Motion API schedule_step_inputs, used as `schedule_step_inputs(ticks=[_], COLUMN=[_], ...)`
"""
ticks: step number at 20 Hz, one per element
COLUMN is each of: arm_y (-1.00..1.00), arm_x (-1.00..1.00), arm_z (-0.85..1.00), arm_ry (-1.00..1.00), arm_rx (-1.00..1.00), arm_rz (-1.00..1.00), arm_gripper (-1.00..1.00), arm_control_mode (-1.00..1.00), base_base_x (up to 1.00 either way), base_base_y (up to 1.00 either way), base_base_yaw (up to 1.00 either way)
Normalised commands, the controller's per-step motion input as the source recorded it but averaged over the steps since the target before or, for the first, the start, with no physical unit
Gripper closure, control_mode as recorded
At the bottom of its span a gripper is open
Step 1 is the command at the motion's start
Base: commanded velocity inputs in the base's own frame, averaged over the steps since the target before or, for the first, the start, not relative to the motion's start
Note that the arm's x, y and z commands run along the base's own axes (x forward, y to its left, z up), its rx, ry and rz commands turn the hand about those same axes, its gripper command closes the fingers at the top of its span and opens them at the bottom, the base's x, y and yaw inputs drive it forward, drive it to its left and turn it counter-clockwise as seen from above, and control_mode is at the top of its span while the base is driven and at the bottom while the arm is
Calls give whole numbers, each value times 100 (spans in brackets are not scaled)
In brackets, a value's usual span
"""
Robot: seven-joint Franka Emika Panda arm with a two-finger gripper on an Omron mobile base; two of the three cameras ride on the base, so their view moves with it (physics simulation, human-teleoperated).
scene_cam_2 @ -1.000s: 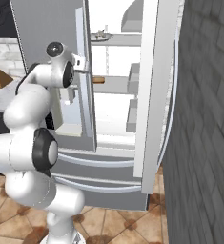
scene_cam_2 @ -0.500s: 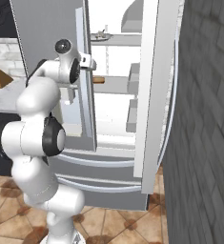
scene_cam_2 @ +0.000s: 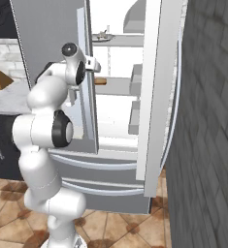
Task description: Retrieve the fish from the fridge and place it on the saucepan with marinade on the stove.
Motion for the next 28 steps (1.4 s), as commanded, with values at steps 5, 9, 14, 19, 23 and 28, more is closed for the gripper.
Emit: schedule_step_inputs(ticks=[5, 9, 14, 19, 23, 28], arm_y=[22, 10, 9, 18, 0, 9], arm_x=[52, 59, 58, 59, 0, -26], arm_z=[-21, -17, -24, -39, -4, -17], arm_ry=[0, 0, 0, 0, -5, -24], arm_rx=[0, 0, -1, -2, 0, -4], arm_rz=[0, 0, 0, 0, 0, 0], arm_gripper=[-100, -100, -100, -100, -100, -100], arm_control_mode=[-100, -100, -100, -100, -100, -100], base_base_x=[0, 0, 0, 0, 0, 0], base_base_y=[0, 0, 0, 0, 0, 0], base_base_yaw=[0, 0, 0, 0, 0, 0])
